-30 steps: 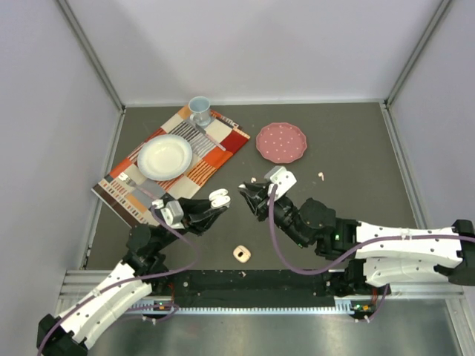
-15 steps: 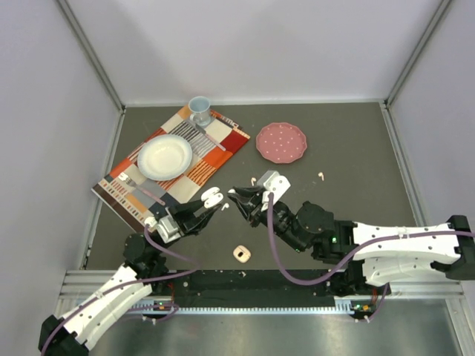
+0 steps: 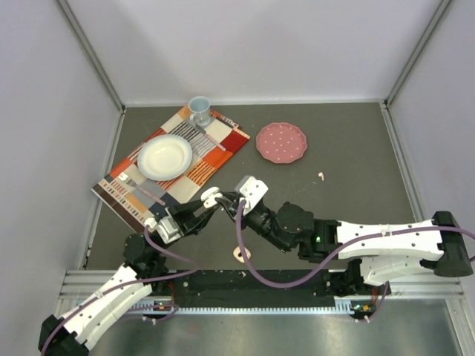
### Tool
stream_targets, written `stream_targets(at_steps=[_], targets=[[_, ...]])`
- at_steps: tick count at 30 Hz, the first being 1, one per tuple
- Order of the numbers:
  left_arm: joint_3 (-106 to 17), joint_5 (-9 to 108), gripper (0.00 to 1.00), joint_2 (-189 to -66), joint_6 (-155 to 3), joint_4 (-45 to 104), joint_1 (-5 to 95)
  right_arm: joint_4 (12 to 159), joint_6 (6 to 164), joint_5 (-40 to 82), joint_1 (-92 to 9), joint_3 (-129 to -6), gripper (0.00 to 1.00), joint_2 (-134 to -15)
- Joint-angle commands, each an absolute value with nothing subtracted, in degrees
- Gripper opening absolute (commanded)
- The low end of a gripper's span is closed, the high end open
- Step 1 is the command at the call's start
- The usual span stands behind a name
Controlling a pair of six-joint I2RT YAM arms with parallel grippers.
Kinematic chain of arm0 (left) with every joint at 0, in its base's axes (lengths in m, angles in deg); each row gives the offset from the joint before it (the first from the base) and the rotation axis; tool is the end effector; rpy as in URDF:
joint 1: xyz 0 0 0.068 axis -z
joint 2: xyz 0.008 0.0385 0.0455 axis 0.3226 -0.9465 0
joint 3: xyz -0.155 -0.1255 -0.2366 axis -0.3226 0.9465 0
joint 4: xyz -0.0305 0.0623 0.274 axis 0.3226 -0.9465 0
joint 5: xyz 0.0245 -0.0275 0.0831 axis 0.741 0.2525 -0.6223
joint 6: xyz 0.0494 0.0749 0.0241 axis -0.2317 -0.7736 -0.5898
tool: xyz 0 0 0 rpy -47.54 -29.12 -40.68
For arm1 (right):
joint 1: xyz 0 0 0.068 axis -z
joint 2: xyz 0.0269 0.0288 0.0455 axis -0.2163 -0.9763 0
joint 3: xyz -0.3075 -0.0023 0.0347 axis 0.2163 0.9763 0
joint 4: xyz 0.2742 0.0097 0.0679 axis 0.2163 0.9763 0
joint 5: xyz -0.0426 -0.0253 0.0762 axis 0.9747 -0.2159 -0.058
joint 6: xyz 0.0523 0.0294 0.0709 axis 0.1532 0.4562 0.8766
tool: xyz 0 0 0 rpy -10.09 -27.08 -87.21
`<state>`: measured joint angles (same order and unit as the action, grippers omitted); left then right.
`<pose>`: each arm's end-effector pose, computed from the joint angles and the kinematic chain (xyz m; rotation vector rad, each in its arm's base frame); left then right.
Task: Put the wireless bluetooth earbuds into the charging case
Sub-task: Insert the right earbud into the right side groove of the charging case.
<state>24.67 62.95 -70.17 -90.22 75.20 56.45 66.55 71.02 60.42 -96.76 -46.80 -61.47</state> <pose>0.0890 -0.1080 0.2750 0.6886 0.8403 -0.7423 0.0763 0.3198 0.4056 -0.7220 1.3460 0.6765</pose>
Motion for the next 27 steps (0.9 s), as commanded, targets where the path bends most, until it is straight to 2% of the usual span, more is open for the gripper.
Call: stream_targets(at_steps=[1, 27], targets=[[23.9, 63.8, 0.0, -70.8, -90.0, 76.1, 56.7, 65.1, 69.1, 59.7, -97.6, -50.0, 0.0, -63.0], [22.5, 61.8, 0.0, -66.9, -80.1, 71.5, 56.6, 59.4, 67.6, 63.0, -97.0, -48.3, 0.0, -65.4]])
